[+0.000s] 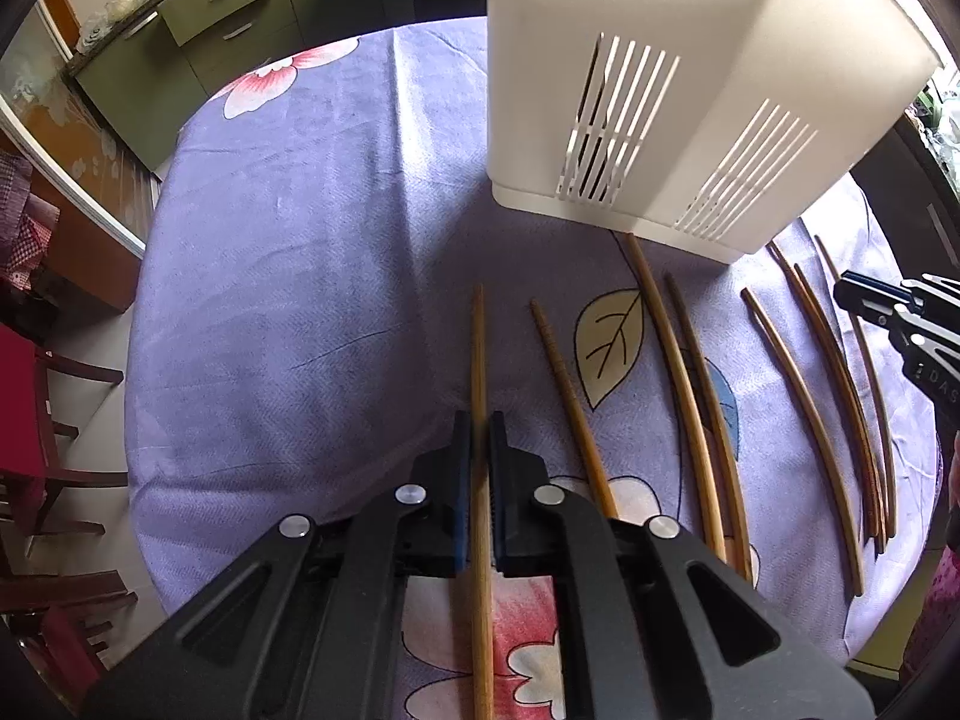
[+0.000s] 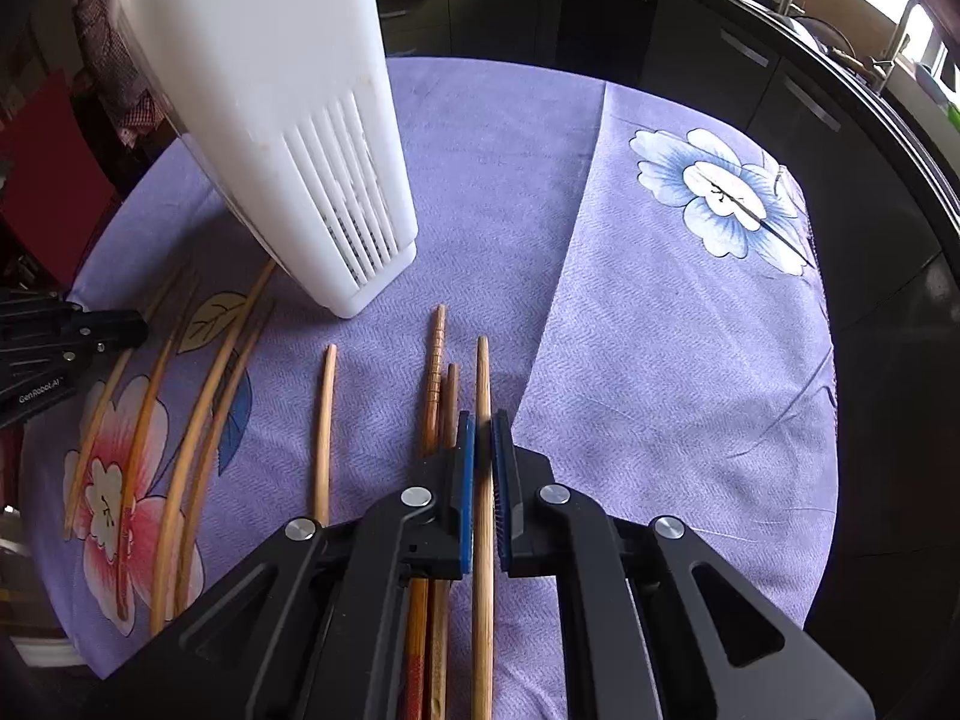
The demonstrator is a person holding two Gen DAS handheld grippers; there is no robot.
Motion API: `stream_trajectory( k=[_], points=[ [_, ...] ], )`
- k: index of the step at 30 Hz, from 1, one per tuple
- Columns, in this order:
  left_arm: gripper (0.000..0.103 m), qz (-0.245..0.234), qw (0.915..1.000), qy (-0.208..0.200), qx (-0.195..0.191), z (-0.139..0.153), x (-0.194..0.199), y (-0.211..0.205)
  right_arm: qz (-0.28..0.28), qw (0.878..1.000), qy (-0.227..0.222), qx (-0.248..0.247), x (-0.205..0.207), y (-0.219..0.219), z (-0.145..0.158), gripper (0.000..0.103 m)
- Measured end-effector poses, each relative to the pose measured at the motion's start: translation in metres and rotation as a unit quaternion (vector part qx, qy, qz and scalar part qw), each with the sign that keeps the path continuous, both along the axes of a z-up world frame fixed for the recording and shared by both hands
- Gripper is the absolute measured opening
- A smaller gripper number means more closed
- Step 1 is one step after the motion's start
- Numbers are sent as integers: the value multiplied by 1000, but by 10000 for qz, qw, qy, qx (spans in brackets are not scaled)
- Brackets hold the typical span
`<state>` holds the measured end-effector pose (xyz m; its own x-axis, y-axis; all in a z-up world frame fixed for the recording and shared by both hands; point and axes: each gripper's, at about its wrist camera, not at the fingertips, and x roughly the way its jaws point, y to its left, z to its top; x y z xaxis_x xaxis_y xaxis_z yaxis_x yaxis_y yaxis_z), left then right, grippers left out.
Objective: Organize utensils
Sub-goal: 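Lift the chopsticks toward the white caddy with both tools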
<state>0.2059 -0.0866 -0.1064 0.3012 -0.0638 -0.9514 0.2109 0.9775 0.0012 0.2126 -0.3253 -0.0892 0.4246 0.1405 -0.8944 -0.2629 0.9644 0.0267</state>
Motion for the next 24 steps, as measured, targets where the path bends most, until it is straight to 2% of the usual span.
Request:
stream_trajectory(
  k=[5,12,19,24],
  points=[
    [6,-27,9993,-305,-218,28,-12,10,-87,9977,-542,390,-30,-16,51,6],
    [6,-162,9939,-987,-458,83,-48,20,-208,9906,-1206,605,-84,-38,106,6],
    [6,-233,9854,-1580,-599,128,-87,30,-276,9859,-1536,612,-126,-54,131,6],
    [6,-293,9824,-1750,-577,146,-105,34,-281,9839,-1674,564,-145,-57,141,6]
  ],
)
